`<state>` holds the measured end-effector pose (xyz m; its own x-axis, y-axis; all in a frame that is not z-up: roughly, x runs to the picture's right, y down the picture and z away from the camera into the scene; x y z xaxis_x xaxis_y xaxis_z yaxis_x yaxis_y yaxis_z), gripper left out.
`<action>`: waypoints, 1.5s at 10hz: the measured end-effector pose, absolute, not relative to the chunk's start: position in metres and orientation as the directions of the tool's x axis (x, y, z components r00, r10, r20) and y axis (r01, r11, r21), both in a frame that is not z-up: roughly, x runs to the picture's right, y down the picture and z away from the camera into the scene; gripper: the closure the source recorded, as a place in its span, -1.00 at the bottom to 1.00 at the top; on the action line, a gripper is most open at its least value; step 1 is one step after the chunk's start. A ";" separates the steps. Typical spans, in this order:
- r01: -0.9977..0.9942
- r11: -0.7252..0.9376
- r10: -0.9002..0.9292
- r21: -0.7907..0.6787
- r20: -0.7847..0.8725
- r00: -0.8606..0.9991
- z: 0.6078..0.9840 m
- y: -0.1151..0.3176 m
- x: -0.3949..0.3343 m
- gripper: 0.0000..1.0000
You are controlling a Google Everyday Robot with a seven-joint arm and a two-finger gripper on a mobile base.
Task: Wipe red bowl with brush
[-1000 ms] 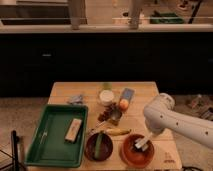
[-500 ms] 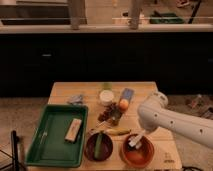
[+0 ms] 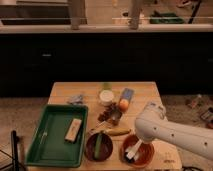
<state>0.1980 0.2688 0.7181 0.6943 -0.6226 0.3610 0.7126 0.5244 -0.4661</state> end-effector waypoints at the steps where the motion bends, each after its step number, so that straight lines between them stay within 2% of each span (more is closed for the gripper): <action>1: 0.715 0.514 -0.624 -0.473 0.366 0.691 0.716 0.275 0.198 1.00; 5: 0.668 0.511 -0.605 -0.540 0.326 0.726 0.713 0.286 0.237 1.00; 10: 0.616 0.549 -0.584 -0.565 0.268 0.766 0.727 0.263 0.261 1.00; 15: 0.632 0.574 -0.586 -0.521 0.277 0.761 0.746 0.236 0.245 1.00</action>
